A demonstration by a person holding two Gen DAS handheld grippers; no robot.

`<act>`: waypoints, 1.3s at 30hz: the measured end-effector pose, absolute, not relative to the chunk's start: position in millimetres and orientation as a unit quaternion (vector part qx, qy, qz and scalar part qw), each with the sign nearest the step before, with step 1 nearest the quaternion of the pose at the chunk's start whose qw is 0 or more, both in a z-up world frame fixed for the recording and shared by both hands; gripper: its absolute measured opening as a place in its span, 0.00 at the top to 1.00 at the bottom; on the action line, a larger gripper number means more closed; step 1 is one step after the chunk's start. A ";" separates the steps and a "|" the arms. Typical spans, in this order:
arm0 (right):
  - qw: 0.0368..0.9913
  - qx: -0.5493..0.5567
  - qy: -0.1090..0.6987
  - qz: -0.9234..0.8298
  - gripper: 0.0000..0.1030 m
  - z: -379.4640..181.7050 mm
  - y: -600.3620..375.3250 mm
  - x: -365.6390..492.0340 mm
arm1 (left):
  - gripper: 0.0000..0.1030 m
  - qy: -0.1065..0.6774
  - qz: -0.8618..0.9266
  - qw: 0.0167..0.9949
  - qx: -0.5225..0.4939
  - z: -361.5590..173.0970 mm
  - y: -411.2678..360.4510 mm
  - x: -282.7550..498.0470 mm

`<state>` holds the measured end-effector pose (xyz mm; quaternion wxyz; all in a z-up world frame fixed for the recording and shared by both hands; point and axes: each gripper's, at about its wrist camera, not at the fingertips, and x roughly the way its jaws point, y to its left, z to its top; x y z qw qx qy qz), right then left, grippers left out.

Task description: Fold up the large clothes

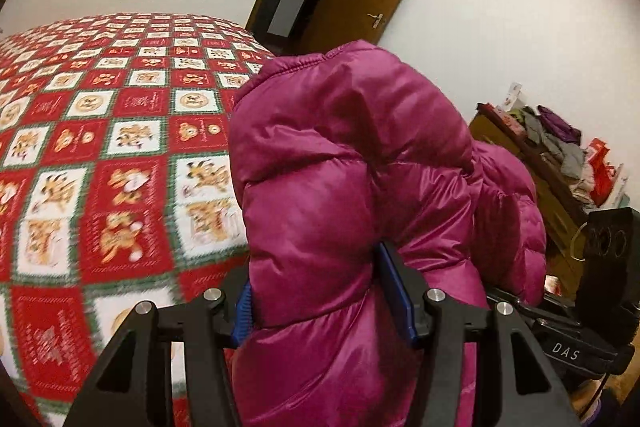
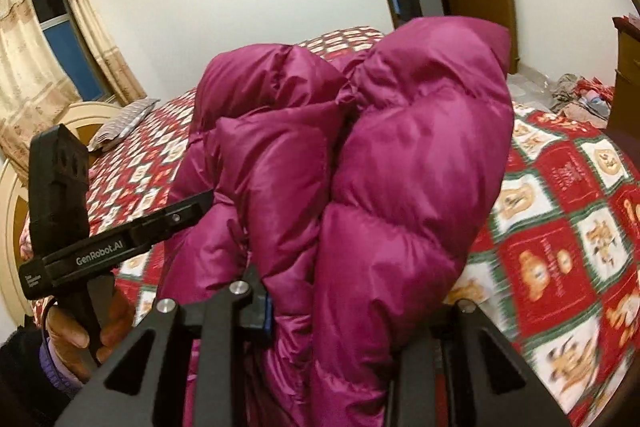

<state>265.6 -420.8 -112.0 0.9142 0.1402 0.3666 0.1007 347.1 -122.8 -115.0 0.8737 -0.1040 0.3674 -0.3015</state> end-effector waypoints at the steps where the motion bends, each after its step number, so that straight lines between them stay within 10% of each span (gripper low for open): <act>1: 0.913 0.145 0.368 0.098 0.68 -116.5 -426.0 271.4 | 0.46 0.367 -0.296 0.876 -0.099 -117.3 -129.1 351.0; 12: 0.892 0.205 0.400 0.046 0.51 -162.9 -477.2 312.4 | 0.46 0.388 -0.253 0.883 -0.068 -146.1 -178.9 376.1; 24: 0.931 0.154 0.327 -0.060 0.47 -94.4 -488.8 235.6 | 0.32 0.370 -0.219 0.903 0.005 -123.8 -176.7 341.4; 30: 0.934 0.123 0.336 -0.008 0.68 -86.1 -445.6 249.9 | 0.31 0.366 -0.196 0.909 0.044 -114.9 -177.5 321.8; 39: 0.906 0.142 0.399 -0.025 0.71 -137.9 -437.6 263.0 | 0.31 0.346 -0.182 0.915 0.104 -112.5 -186.3 299.9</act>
